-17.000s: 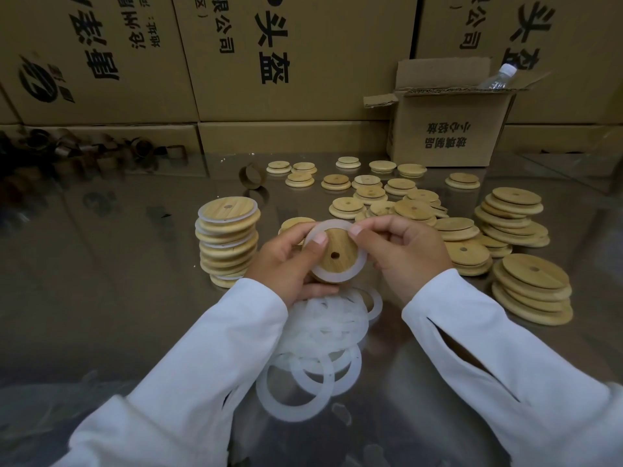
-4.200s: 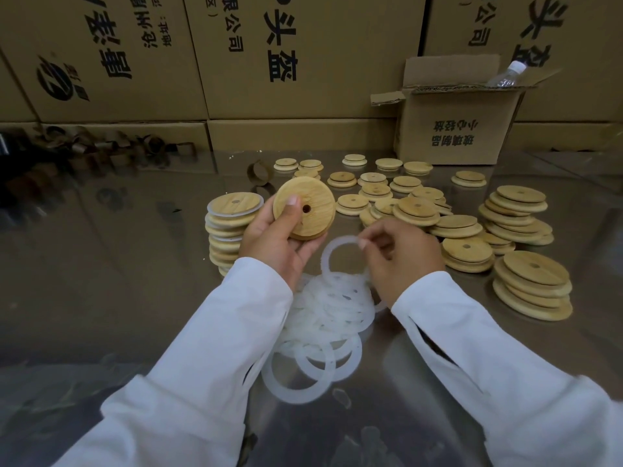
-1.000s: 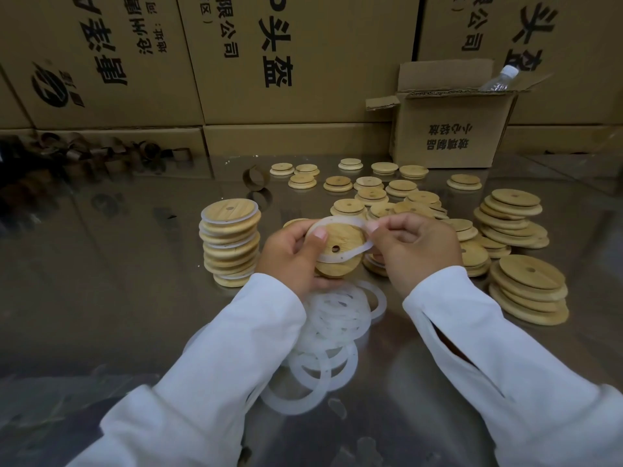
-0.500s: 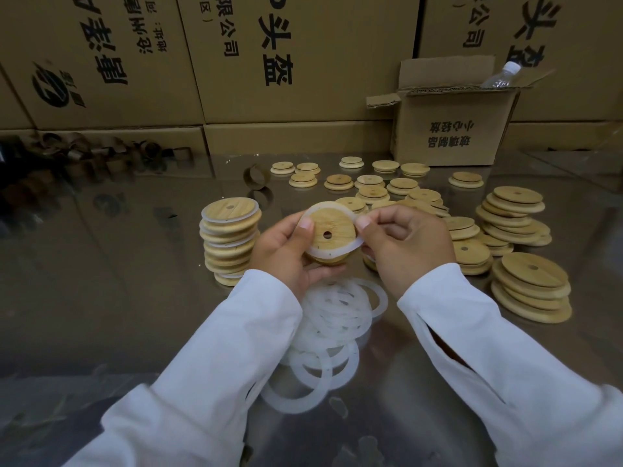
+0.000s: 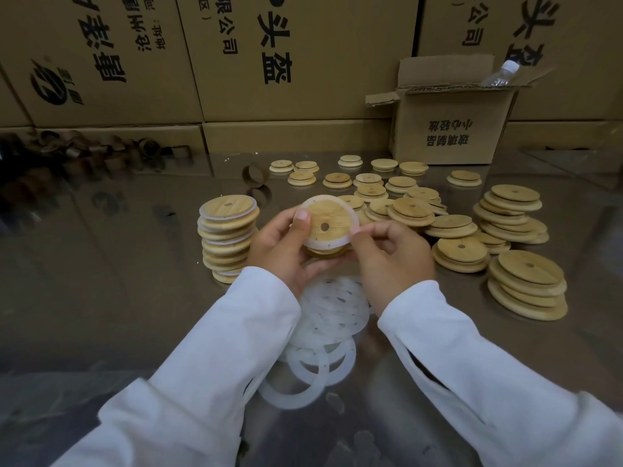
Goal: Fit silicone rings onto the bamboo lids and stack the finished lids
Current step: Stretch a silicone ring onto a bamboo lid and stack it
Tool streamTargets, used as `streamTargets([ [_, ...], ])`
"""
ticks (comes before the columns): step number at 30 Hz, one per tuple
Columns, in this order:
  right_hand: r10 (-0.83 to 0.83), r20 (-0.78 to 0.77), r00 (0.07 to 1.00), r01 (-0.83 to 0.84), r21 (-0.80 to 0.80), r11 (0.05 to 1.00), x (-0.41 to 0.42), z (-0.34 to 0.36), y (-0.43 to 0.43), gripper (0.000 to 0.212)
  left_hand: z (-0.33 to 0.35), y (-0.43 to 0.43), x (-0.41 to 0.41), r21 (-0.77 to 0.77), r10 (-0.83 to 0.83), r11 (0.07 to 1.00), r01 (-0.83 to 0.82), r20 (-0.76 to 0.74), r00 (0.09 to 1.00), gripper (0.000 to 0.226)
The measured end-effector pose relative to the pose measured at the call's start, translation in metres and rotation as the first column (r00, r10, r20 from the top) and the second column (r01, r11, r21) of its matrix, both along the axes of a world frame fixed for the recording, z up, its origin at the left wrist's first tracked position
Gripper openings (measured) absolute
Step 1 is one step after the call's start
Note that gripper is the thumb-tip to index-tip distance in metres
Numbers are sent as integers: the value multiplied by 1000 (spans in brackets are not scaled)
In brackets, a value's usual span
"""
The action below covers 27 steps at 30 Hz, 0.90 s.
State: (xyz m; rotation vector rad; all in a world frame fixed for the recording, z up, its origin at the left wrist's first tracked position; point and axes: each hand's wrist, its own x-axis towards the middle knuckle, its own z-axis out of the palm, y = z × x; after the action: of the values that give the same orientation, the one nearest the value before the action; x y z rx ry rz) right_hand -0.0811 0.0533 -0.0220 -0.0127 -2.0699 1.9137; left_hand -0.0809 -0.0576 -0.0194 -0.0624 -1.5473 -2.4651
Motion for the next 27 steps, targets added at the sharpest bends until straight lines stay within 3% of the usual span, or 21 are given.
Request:
streamTargets([
  [2,-34,-22,999,35,27,999,-1,2,3,16,-1,-1,-1,-22,7,1000,-7,9,1000,17],
  [6,-79,-114,990,91,108,990,-5,7,12,20,-6,-3,-2,-261,13,965,-6,27,1000,12],
  [12,46,-172,984,14,337,941,-5,5,15,25,-10,-4,-2,-403,27,914,-49,-60,998,15],
  [19,41,-182,983,25,347,938,-8,6,20,19,-11,-8,-2,-462,36,877,-133,-212,977,18],
  [27,49,-174,984,4,294,956,-13,15,23,22,-11,-8,-6,-369,-2,927,-63,-173,985,16],
])
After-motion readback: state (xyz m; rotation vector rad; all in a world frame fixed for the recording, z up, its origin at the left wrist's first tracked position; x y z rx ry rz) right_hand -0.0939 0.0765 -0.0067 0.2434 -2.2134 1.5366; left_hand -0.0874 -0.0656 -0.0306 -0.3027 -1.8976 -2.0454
